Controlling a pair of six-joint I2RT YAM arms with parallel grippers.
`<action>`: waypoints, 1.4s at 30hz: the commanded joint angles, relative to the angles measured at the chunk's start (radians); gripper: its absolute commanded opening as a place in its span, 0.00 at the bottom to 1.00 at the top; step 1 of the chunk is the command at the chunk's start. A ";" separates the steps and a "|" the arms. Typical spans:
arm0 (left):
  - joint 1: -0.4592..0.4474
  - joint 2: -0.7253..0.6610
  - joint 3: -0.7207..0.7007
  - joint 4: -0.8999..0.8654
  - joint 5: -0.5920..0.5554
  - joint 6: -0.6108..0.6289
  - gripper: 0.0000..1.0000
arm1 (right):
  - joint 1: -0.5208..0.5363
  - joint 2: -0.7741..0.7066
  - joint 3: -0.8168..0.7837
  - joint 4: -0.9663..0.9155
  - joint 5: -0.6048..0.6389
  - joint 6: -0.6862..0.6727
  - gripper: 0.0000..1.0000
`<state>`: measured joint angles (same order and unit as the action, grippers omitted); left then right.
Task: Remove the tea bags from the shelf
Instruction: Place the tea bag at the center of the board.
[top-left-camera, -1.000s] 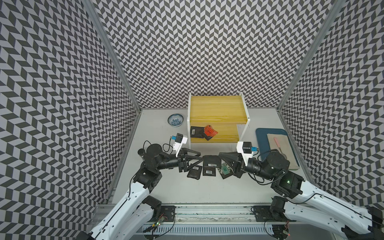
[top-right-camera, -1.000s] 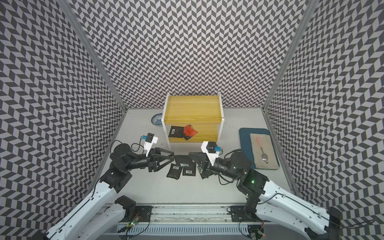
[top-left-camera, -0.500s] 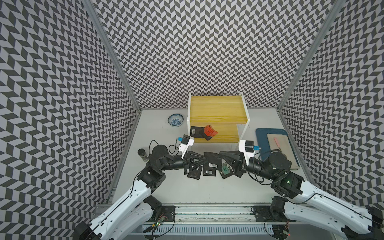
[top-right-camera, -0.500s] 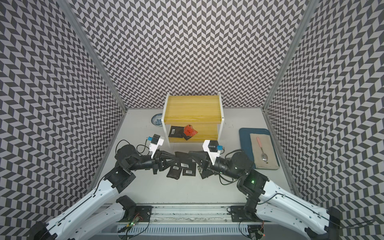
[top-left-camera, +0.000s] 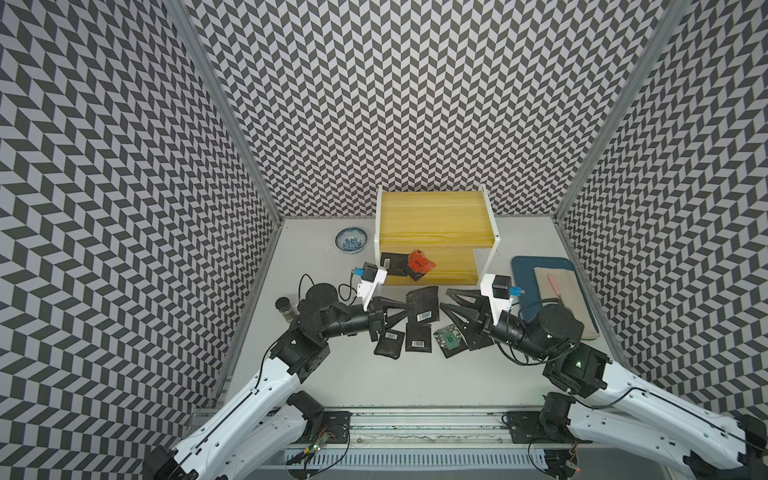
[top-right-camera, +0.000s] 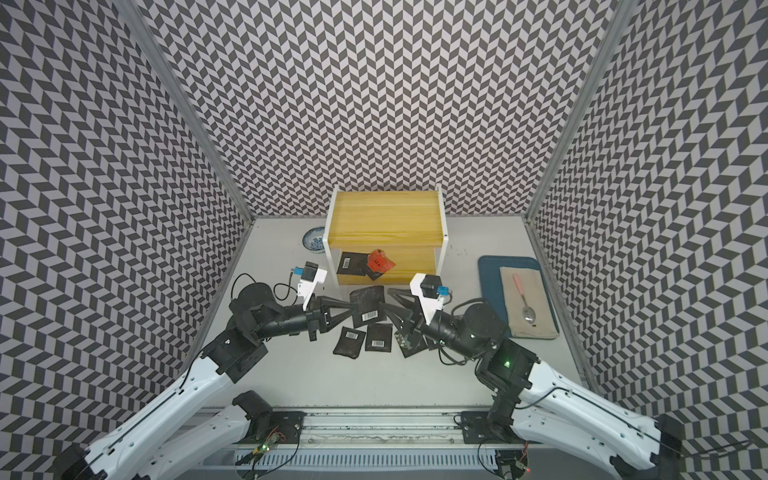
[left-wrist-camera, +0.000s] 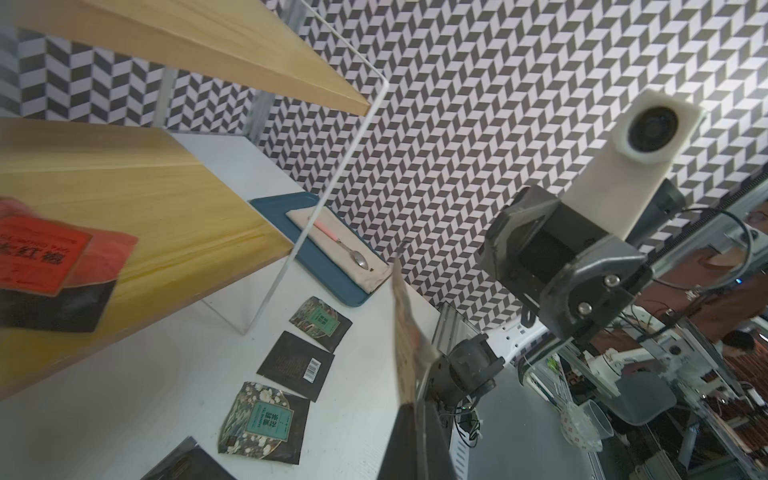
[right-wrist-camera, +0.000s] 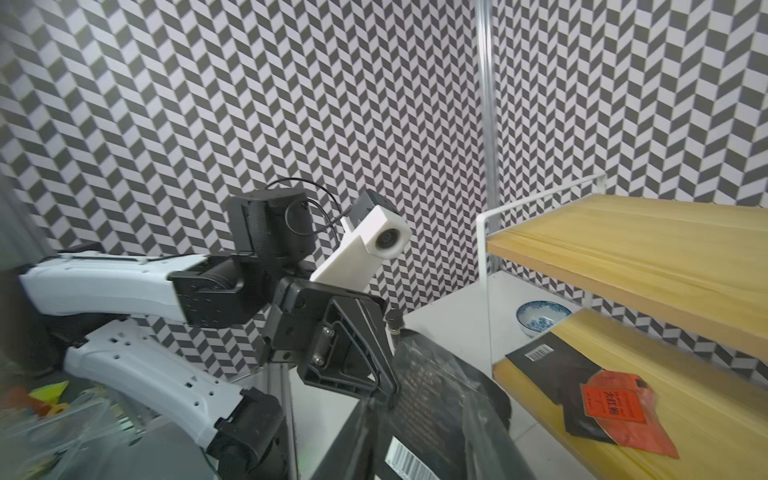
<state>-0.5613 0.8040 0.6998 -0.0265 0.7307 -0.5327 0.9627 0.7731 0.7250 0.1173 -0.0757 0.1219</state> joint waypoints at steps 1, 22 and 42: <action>0.057 0.003 0.038 -0.231 -0.085 0.045 0.00 | -0.021 -0.004 0.054 -0.050 0.098 0.008 0.39; 0.466 0.214 -0.004 -0.688 -0.166 0.135 0.00 | -0.157 -0.020 0.005 -0.056 0.004 0.079 0.37; 0.466 0.286 -0.068 -0.671 -0.306 -0.014 0.00 | -0.168 -0.065 -0.028 -0.029 0.000 0.097 0.37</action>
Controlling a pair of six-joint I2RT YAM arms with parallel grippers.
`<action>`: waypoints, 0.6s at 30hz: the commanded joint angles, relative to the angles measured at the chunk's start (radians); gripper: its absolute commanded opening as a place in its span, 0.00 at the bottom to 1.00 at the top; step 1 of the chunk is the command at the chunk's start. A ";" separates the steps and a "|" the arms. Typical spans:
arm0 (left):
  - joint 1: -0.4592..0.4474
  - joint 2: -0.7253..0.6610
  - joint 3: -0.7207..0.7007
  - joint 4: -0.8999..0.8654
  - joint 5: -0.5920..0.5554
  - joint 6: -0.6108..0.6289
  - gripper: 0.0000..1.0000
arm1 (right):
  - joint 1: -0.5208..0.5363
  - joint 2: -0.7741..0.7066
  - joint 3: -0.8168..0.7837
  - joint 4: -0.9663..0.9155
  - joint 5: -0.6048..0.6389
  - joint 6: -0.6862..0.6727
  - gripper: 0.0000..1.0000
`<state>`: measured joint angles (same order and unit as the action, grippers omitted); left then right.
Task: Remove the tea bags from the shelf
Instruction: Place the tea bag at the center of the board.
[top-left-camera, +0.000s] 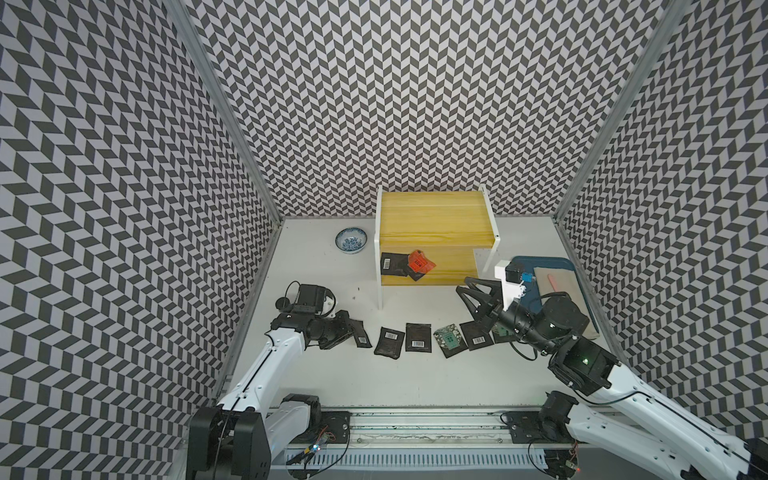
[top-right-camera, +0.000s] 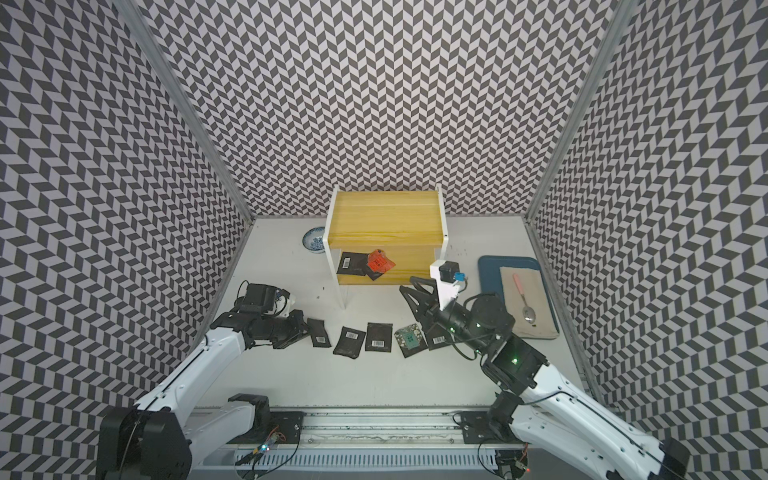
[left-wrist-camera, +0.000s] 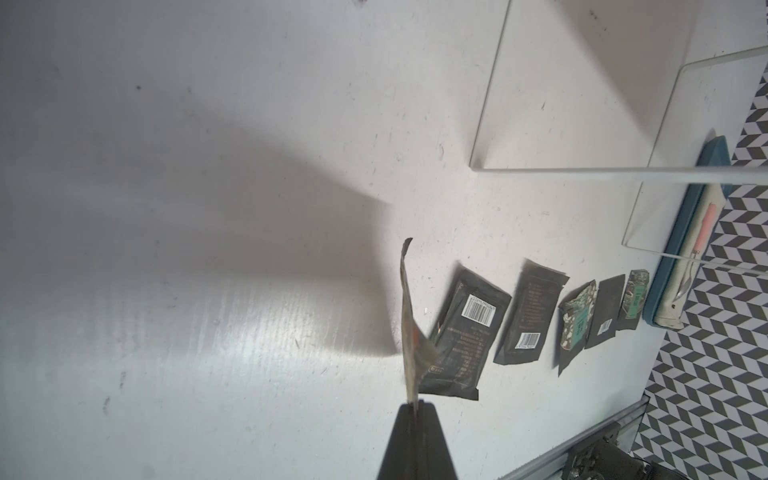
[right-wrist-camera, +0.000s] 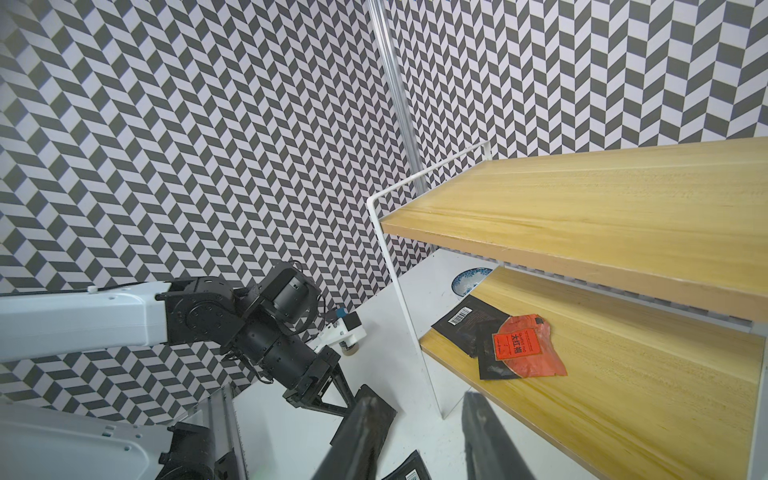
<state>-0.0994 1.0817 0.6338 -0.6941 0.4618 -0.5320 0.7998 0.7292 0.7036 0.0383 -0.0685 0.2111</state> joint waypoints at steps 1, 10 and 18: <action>0.005 0.016 -0.003 -0.008 -0.046 -0.021 0.00 | -0.005 -0.026 -0.008 0.051 -0.005 0.011 0.37; 0.004 0.054 0.004 -0.028 -0.073 -0.025 0.25 | -0.005 -0.091 -0.021 0.028 0.032 0.018 0.37; 0.004 -0.011 0.049 -0.110 -0.160 -0.039 0.31 | -0.005 -0.092 -0.014 0.020 0.022 0.010 0.37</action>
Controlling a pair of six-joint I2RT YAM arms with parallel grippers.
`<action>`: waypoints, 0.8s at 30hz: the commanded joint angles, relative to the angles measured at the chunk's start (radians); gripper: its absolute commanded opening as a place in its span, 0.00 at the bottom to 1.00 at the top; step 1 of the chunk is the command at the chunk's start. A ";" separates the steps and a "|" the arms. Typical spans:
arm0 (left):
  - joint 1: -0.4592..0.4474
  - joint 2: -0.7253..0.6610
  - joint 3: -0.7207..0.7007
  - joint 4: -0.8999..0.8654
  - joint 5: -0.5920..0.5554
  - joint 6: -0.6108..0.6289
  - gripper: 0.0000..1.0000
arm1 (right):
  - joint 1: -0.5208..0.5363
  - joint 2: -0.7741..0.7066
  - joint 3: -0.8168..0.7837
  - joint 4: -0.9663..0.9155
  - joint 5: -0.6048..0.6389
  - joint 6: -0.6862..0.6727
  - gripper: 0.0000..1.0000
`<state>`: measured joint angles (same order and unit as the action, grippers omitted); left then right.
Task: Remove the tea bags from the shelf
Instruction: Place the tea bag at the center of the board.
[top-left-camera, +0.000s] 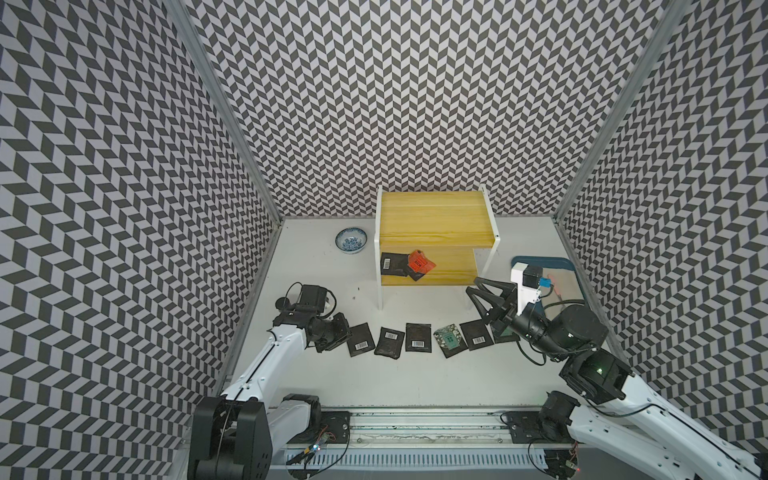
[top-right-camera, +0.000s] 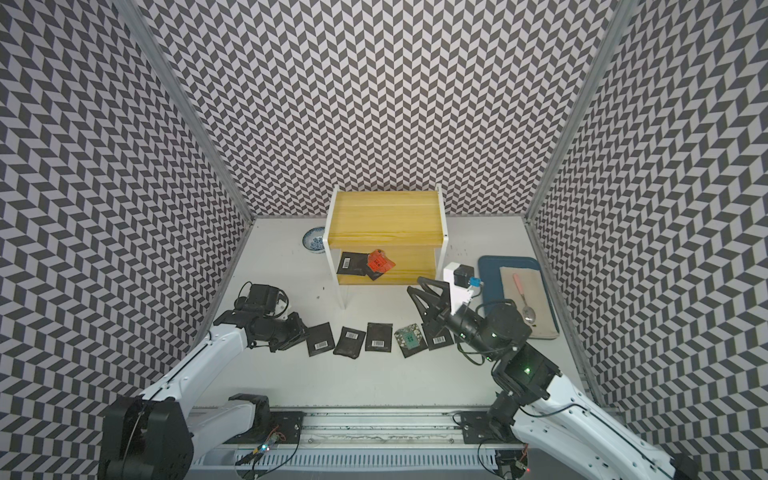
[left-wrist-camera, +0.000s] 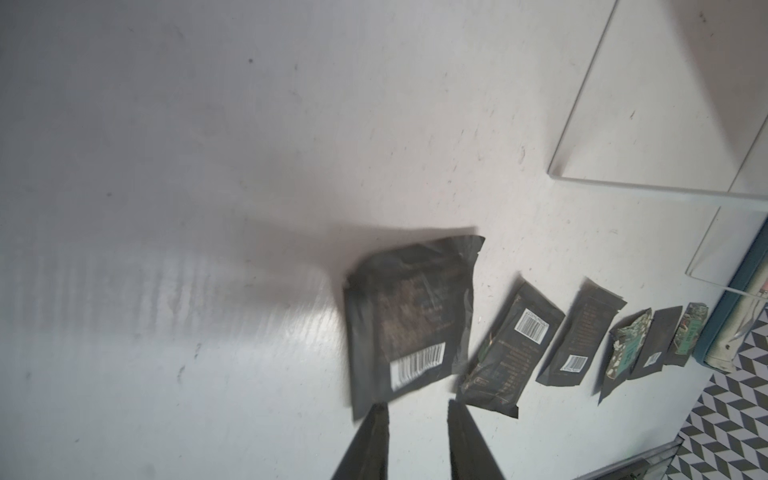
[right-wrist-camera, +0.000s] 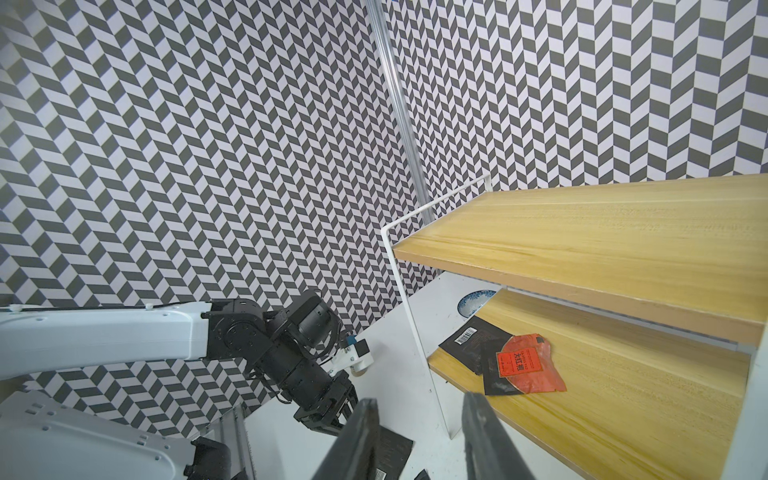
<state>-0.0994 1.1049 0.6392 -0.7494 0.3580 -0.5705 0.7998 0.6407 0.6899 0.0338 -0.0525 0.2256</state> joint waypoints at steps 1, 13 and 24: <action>0.004 -0.043 0.059 -0.070 -0.074 -0.002 0.32 | -0.005 0.002 0.001 0.019 0.005 -0.004 0.37; 0.000 -0.163 0.182 0.009 -0.002 -0.003 0.41 | -0.005 0.080 0.022 -0.049 -0.014 -0.046 0.52; -0.079 -0.211 0.182 0.301 0.206 0.003 0.55 | 0.056 0.210 0.005 -0.030 -0.001 -0.305 0.78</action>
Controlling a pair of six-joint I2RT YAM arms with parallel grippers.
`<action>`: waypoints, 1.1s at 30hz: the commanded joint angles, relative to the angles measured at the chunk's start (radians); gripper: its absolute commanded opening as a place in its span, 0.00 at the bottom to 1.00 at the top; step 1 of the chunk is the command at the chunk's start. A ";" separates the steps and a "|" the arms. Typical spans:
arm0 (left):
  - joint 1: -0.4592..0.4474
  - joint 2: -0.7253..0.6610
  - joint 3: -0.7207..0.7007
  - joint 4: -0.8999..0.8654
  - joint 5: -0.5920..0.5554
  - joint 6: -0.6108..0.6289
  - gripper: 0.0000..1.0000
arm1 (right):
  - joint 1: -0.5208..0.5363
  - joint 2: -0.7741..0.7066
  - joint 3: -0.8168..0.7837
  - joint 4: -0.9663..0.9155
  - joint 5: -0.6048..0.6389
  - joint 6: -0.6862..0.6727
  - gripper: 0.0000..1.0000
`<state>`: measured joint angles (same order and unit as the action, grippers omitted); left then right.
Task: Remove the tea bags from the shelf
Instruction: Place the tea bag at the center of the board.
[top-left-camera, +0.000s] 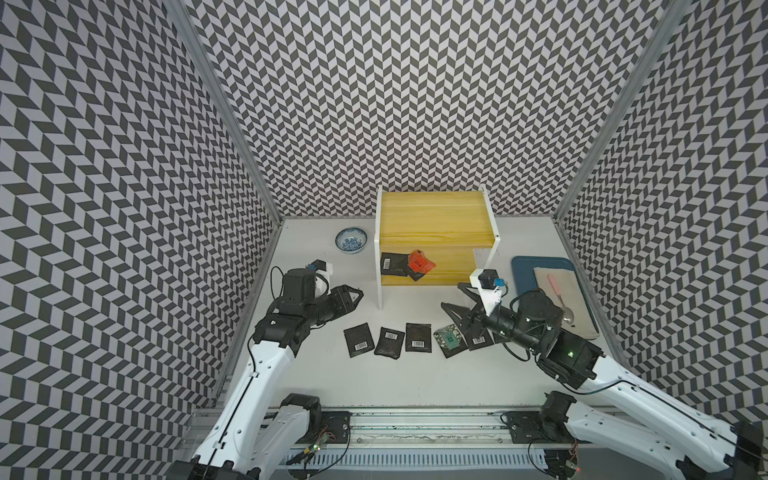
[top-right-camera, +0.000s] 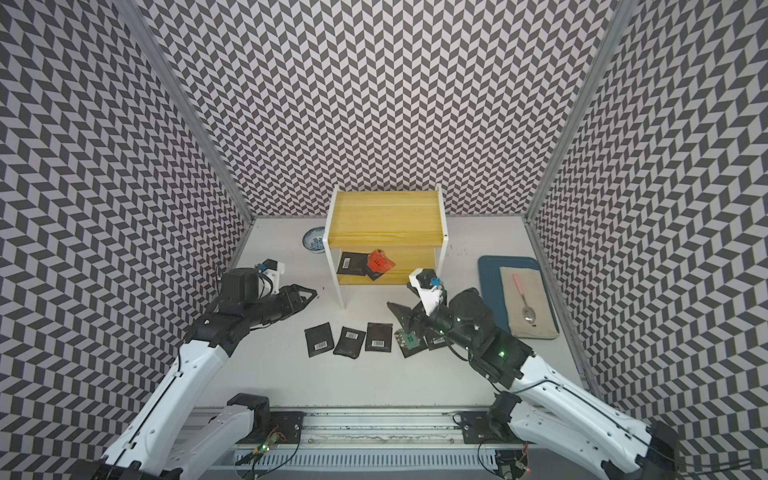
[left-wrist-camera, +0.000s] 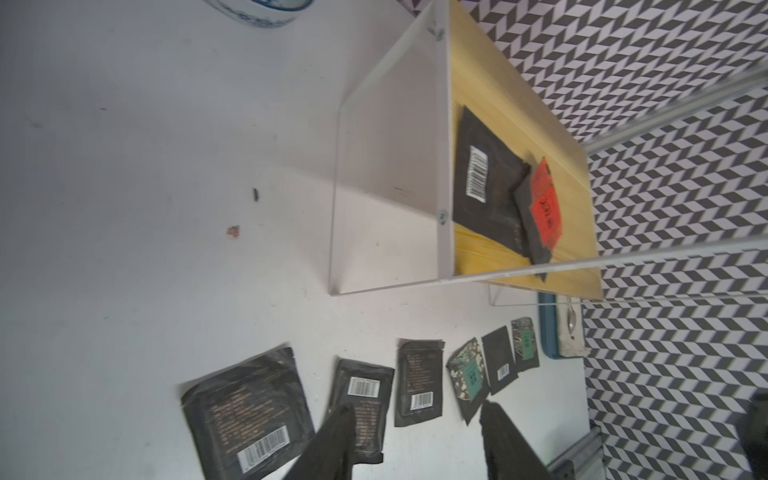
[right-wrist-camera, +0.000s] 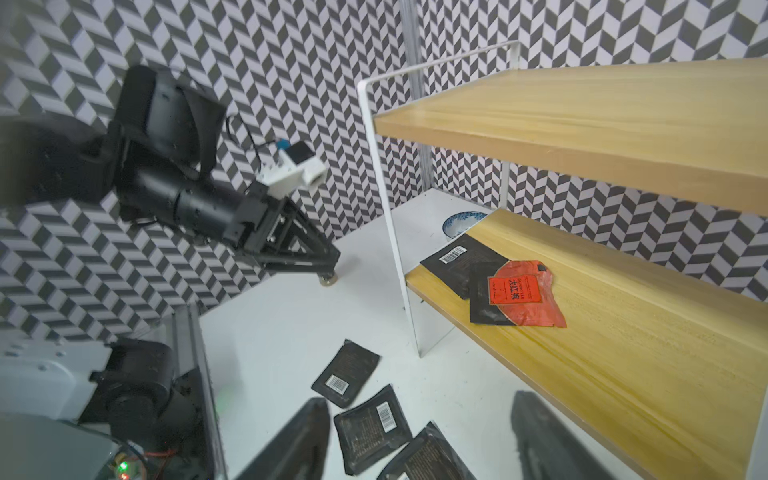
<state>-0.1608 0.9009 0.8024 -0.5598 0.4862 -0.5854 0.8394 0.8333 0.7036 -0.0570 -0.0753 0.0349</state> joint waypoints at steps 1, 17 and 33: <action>-0.020 -0.004 0.024 0.119 0.090 0.028 0.56 | 0.018 0.027 -0.010 0.068 0.023 -0.130 0.78; -0.032 0.012 -0.019 0.173 0.164 0.075 0.58 | 0.032 0.286 -0.027 0.332 0.135 -0.543 0.78; -0.030 0.006 -0.049 0.174 0.161 0.083 0.58 | 0.034 0.551 0.037 0.511 0.239 -0.693 0.77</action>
<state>-0.1894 0.9115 0.7673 -0.4061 0.6380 -0.5167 0.8684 1.3514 0.7021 0.3550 0.1341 -0.6247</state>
